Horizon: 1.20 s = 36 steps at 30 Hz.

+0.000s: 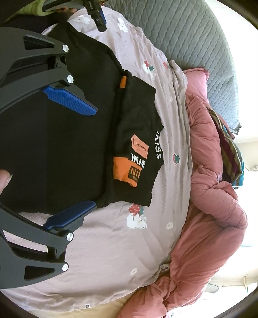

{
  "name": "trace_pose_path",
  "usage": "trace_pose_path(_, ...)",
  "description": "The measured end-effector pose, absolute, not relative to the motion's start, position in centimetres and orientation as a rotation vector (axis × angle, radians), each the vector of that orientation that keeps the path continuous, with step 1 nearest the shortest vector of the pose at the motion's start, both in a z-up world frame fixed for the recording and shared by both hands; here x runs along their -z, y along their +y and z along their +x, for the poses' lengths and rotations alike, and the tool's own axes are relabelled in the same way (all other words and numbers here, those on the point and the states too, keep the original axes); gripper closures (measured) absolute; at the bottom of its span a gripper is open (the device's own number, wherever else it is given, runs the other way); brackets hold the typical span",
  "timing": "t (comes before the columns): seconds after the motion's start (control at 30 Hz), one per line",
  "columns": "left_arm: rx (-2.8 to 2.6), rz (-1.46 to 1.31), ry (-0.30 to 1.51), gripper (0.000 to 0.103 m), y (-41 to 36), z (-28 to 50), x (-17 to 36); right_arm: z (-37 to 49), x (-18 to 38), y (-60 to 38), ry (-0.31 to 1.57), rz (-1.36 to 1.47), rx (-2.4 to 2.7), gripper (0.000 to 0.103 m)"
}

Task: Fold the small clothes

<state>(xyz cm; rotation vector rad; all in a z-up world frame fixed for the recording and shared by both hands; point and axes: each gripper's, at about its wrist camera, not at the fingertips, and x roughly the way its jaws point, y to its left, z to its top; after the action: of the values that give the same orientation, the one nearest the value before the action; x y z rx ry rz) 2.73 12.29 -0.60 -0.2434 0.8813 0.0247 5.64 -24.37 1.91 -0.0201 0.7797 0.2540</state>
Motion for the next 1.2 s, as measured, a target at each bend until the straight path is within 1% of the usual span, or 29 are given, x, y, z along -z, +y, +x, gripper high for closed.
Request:
trace_pose_path(0.03,-0.023,-0.235,0.884,0.010,12.2,2.3,0.7,5.5,-1.9,-24.5,0.778,-0.019,-0.255,0.016)
trace_pose_path(0.07,-0.020,-0.233,0.886,0.014,12.2,2.1,0.7,5.4,-1.9,-24.6,0.777,-0.018,-0.255,0.016)
trace_pose_path(0.1,-0.016,-0.231,0.891,0.021,12.2,1.7,0.8,5.3,-1.9,-24.7,0.776,-0.015,-0.256,0.016)
trace_pose_path(0.13,-0.012,-0.229,0.894,0.024,12.1,1.4,0.9,5.1,-1.9,-24.9,0.775,-0.013,-0.257,0.016)
trace_pose_path(0.2,0.003,-0.223,0.907,0.037,11.8,0.8,1.2,4.8,-1.8,-25.1,0.776,-0.011,-0.258,0.016)
trace_pose_path(0.33,0.025,-0.224,0.930,0.050,11.5,0.0,2.0,4.2,-1.6,-25.5,0.778,-0.013,-0.259,0.016)
trace_pose_path(0.4,0.037,-0.228,0.946,0.058,11.4,-0.1,2.4,4.0,-1.6,-25.7,0.777,-0.010,-0.259,0.016)
trace_pose_path(0.47,0.046,-0.227,0.962,0.062,11.2,-0.3,3.0,3.6,-1.5,-26.0,0.775,-0.011,-0.256,0.016)
trace_pose_path(0.77,0.054,-0.239,1.014,0.062,10.9,-0.5,4.6,1.9,-1.0,-27.9,0.789,-0.021,-0.239,0.016)
trace_pose_path(0.83,0.058,-0.233,1.022,0.065,10.8,-0.6,4.8,1.5,-0.7,-28.2,0.799,-0.028,-0.238,0.016)
trace_pose_path(0.87,0.061,-0.232,1.025,0.068,10.7,-0.6,4.9,1.2,-0.5,-28.3,0.806,-0.032,-0.239,0.016)
trace_pose_path(1.0,0.078,-0.243,1.028,0.069,10.5,-0.9,5.2,0.1,0.0,-28.6,0.831,-0.034,-0.252,0.016)
trace_pose_path(1.03,0.078,-0.247,1.030,0.071,10.5,-1.0,5.3,-0.2,0.2,-28.7,0.837,-0.039,-0.253,0.016)
trace_pose_path(1.1,0.075,-0.248,1.029,0.078,10.5,-1.2,5.3,-0.7,0.6,-28.9,0.849,-0.046,-0.254,0.016)
trace_pose_path(1.2,0.076,-0.248,1.028,0.085,10.4,-1.5,5.2,-1.8,1.1,-29.3,0.863,-0.053,-0.262,0.016)
